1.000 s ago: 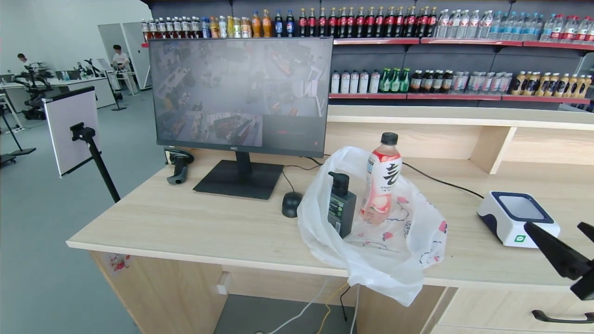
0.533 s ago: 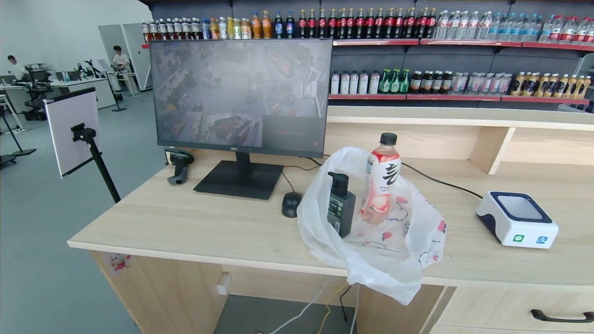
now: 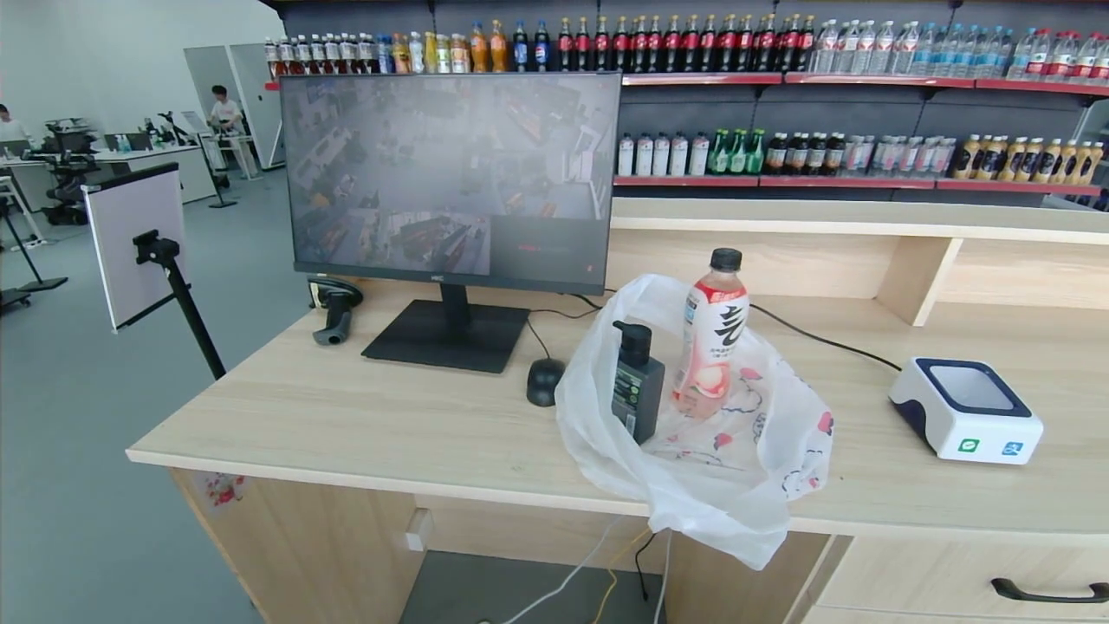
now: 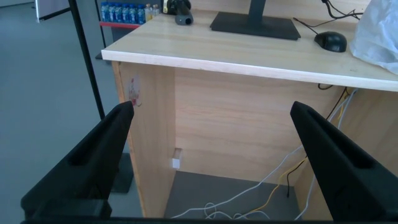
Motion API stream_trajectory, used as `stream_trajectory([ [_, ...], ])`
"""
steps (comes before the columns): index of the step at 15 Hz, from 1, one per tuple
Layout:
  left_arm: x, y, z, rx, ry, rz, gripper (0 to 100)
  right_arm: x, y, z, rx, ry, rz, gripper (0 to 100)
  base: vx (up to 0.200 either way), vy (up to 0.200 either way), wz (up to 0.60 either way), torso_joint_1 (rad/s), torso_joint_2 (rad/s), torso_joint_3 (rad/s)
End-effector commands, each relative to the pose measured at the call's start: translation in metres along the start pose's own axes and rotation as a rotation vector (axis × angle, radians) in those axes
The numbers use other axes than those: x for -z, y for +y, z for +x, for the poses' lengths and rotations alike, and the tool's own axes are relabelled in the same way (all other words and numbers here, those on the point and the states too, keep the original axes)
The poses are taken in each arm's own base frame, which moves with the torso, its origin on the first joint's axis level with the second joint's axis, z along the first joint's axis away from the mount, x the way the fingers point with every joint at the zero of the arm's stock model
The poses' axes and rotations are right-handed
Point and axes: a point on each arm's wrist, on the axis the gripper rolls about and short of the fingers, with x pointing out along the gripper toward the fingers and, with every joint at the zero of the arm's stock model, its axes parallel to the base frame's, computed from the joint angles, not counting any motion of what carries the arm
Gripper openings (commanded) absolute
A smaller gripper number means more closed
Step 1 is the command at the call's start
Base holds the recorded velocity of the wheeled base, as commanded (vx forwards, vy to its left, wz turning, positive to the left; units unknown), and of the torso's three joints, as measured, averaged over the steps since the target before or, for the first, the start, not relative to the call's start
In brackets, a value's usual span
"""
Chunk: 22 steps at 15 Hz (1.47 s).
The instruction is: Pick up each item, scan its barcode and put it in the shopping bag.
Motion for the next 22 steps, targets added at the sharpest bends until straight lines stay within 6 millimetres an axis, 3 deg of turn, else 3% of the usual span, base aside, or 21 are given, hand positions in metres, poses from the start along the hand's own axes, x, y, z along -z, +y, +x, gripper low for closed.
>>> stream_trajectory([
  [1, 0.0, 0.0, 0.0, 0.0, 0.0, 0.0, 100, 0.002, 0.0008, -0.0065, 0.086, -0.09, 0.034, 100, 0.0, 0.0, 0.0, 0.0, 0.0, 0.0],
  [6, 0.0, 0.0, 0.0, 0.0, 0.0, 0.0, 100, 0.0042, 0.0001, -0.0109, 0.044, -0.147, 0.027, 100, 0.0, 0.0, 0.0, 0.0, 0.0, 0.0],
  [14, 0.0, 0.0, 0.0, 0.0, 0.0, -0.005, 100, 0.0042, 0.0001, -0.0109, 0.044, -0.147, 0.016, 100, -0.2, 0.0, 0.0, 0.003, 0.0, 0.003],
  [19, 0.0, 0.0, 0.0, 0.0, 0.0, -0.002, 100, 0.0042, 0.0001, -0.0109, 0.043, -0.147, 0.019, 100, -0.04, 0.0, -0.6, -0.002, 0.0, 0.002],
  [22, 0.0, 0.0, 0.0, 0.0, 0.0, 0.0, 100, 0.0042, 0.0001, -0.0109, 0.044, -0.147, 0.027, 100, 0.0, -0.2, 0.0, 0.012, 0.0, 0.001],
])
